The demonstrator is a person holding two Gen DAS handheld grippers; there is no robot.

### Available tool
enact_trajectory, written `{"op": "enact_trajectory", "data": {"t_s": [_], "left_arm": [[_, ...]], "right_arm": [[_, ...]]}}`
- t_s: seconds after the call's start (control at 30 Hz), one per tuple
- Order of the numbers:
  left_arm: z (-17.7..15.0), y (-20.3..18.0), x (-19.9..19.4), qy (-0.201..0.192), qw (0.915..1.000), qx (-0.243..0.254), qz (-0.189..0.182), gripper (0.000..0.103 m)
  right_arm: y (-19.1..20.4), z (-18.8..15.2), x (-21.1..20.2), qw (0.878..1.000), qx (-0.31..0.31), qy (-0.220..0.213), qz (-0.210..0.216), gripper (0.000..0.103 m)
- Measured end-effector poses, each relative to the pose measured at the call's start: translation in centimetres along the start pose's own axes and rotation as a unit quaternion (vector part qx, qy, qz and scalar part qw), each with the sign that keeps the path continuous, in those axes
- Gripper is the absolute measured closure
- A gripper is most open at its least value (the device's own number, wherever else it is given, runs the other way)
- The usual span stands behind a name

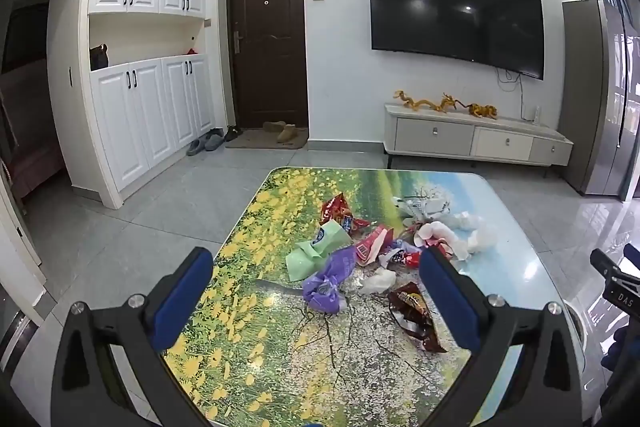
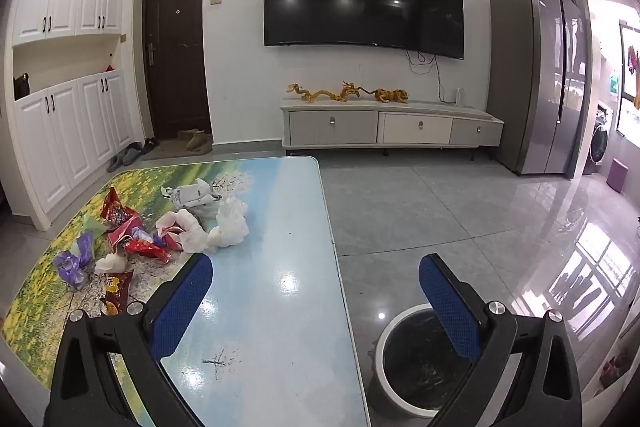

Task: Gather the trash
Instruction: 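Move both grippers toward the pile of trash on the table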

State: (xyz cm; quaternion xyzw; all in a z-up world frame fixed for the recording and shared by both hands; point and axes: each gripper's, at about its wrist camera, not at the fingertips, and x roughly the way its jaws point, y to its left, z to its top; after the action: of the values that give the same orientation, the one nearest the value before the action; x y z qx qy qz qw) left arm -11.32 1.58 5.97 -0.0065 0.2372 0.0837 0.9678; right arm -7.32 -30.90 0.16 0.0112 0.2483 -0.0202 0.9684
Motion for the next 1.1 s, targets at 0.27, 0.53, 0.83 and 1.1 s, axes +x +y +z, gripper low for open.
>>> {"op": "enact_trajectory", "data": {"t_s": [0.27, 0.53, 0.83, 1.1], "left_arm": [[0.2, -0.5, 1.7, 0.009, 0.9997, -0.003, 0.022, 0.000], [0.1, -0.8, 3.6, 0.019, 0.9987, 0.007, 0.047, 0.000], [-0.5, -0.8, 3.1, 0.011, 0.9997, 0.019, 0.014, 0.000], [-1.8, 1.0, 1.3, -0.008, 0.9989, 0.017, -0.044, 0.000]], "right_arm": [[-0.5, 0.3, 2.3, 1.000, -0.016, 0.005, 0.012, 0.000], [2.1, 1.3, 4.9, 0.997, -0.054, 0.014, 0.047, 0.000], [5.4, 1.9, 4.2, 0.996, -0.073, 0.010, 0.048, 0.000], [6.1, 0.9, -0.3, 0.996, -0.086, 0.005, -0.014, 0.000]]}}
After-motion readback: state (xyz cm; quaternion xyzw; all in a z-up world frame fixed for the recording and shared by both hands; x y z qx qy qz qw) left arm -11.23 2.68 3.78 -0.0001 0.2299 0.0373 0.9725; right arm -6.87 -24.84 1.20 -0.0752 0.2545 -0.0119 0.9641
